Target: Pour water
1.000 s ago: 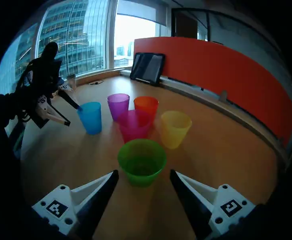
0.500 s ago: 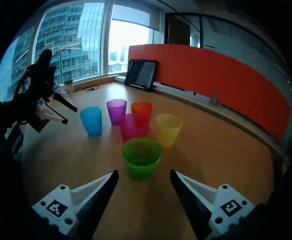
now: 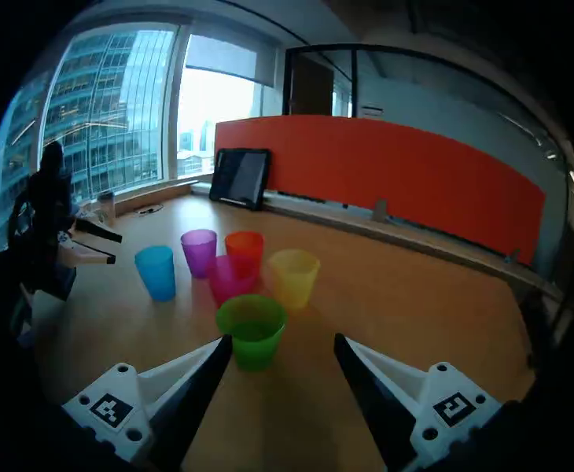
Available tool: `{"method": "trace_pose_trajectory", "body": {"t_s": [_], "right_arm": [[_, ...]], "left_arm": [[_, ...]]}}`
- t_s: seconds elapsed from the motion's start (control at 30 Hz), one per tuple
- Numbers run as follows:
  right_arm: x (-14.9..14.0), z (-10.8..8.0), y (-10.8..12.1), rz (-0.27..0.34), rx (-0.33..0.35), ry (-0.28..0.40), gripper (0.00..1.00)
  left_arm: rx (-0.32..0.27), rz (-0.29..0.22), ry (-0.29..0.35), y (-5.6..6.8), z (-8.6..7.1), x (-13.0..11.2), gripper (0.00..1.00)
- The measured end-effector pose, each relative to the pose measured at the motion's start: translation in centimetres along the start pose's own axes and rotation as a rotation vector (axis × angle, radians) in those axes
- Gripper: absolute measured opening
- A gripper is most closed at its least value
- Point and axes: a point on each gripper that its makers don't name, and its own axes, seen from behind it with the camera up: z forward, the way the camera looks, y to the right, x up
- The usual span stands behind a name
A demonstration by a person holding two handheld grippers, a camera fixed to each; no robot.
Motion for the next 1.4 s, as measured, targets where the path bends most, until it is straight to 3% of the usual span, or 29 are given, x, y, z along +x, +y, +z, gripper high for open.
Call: {"method": "trace_pose_trajectory", "body": {"t_s": [0.47, 0.97, 1.17, 1.4], "right_arm": [[0.9, -0.5, 3.1, 0.038, -0.207, 0.114, 1.0], [3.8, -3.1, 5.9, 0.069, -0.457, 0.285, 1.0], [4.7, -4.0, 6.3, 0.08, -0.516, 0.332, 1.0], [5.9, -4.8, 6.1, 0.079, -0.537, 0.374, 1.0]], "left_arm": [[0.183, -0.031, 0.129, -2.6, -1.6, 1.8, 0.96], [0.37, -0.14, 0.278, -5.0, -4.7, 3.8, 0.96], [0.415, -0.136, 0.319, -5.4, -5.8, 4.7, 0.96], [0.442, -0.124, 0.366, -5.4, -6.6, 6.1, 0.96]]}}
